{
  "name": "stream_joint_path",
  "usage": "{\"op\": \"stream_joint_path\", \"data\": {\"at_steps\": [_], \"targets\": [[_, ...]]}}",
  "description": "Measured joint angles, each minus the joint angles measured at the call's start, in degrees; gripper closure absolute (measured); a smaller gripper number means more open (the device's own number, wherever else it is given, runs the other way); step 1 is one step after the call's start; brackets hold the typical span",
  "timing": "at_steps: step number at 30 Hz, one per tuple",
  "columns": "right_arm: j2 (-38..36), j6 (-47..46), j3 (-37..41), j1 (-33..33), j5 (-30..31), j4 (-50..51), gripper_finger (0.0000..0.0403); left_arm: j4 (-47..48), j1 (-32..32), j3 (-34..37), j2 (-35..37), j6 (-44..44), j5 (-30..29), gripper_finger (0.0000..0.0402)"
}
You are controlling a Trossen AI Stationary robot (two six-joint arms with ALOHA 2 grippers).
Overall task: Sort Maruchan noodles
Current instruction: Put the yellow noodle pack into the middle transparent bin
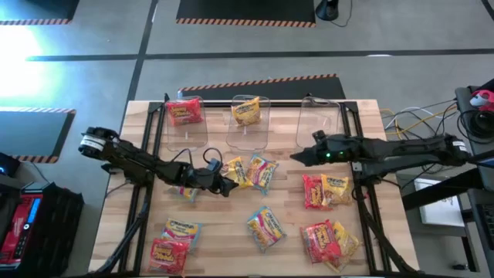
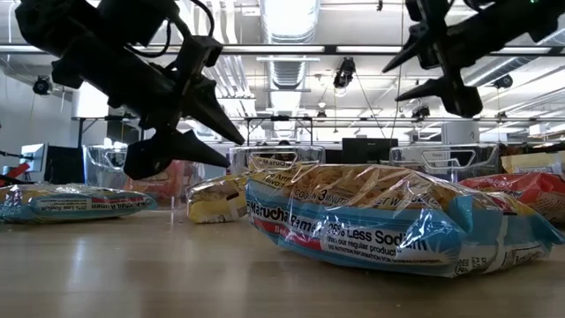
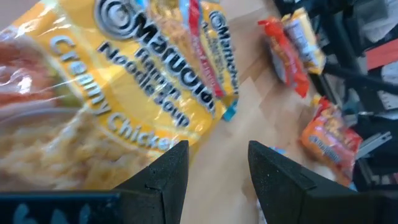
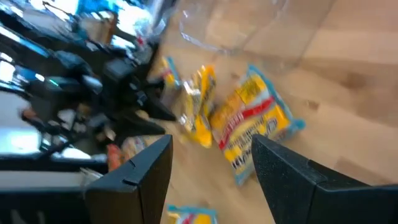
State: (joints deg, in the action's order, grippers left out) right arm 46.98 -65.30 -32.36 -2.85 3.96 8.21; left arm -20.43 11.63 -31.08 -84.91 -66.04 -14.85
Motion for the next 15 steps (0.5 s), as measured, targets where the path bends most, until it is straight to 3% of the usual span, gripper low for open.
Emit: {"op": "stream_joint_path", "data": {"at_steps": [8,15], "targets": [[10.8,2.9,-6.9,1.2,-0.2,0.7,0.0195,12.9,0.0,0.0,4.0,1.4,0.4,0.0253],[19.3,0.4,-7.8,1.5,-2.6,-4.5,0.0195,14.6,-0.3,0.0,3.9,2.8,-1.0,0.0253]]}}
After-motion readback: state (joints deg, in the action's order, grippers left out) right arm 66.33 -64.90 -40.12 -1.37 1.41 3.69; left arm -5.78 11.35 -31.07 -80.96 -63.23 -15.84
